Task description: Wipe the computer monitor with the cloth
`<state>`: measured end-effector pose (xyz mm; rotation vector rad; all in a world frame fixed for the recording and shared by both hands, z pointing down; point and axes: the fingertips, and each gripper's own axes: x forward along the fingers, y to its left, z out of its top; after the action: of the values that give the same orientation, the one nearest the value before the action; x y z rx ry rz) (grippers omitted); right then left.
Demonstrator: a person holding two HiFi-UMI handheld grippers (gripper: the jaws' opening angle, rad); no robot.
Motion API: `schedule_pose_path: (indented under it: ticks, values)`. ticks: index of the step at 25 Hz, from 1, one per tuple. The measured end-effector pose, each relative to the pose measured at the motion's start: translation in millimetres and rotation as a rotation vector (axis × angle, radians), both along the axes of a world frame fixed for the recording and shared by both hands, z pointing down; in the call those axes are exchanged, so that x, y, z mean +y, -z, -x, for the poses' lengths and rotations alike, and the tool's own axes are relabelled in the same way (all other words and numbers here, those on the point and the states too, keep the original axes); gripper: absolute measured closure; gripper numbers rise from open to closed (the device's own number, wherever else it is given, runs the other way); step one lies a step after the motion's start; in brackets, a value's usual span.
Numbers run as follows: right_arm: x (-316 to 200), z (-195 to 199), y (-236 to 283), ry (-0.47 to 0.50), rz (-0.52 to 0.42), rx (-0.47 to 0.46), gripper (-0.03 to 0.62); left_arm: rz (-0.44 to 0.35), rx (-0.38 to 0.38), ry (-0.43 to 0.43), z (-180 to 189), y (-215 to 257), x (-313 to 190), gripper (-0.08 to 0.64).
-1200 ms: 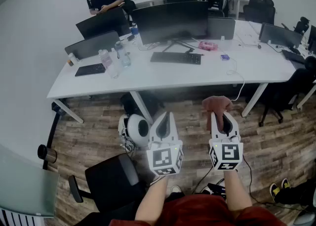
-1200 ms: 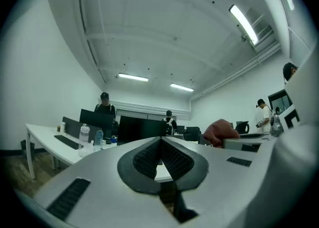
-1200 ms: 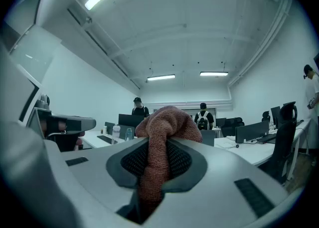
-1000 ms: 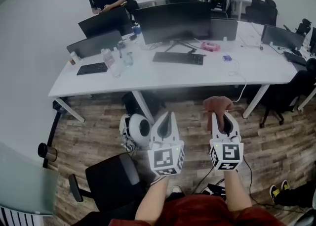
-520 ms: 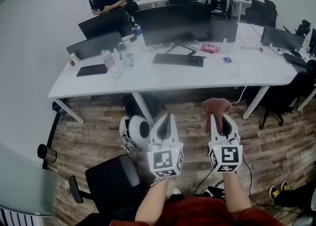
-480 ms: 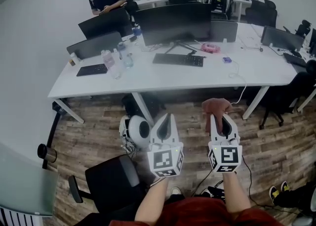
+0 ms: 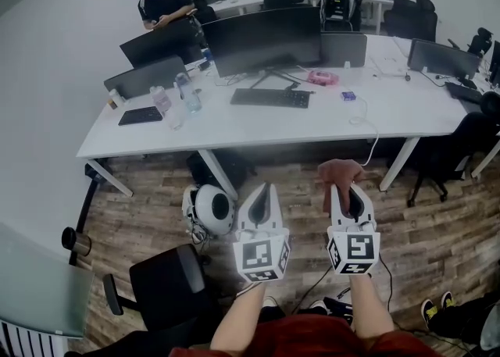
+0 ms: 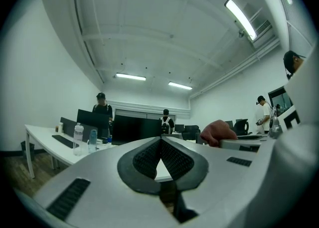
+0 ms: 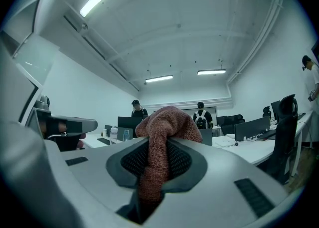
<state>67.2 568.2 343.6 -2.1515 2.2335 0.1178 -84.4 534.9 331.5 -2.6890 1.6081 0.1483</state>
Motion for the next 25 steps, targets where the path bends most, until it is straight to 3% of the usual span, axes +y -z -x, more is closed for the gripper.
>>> schedule_pose_path:
  ticks: [5, 12, 25]
  values:
    - [0, -26, -2, 0.036, 0.003, 0.004, 0.517, 0.002, -0.003, 0.027, -29, -1, 5, 0.537]
    - [-13, -35, -8, 0.071, 0.01, 0.005, 0.517, 0.005, -0.001, 0.052, -41, -5, -3, 0.537]
    - [-125, -9, -12, 0.043, 0.027, 0.033, 0.517, 0.03, 0.02, 0.034, -15, -22, -119, 0.537]
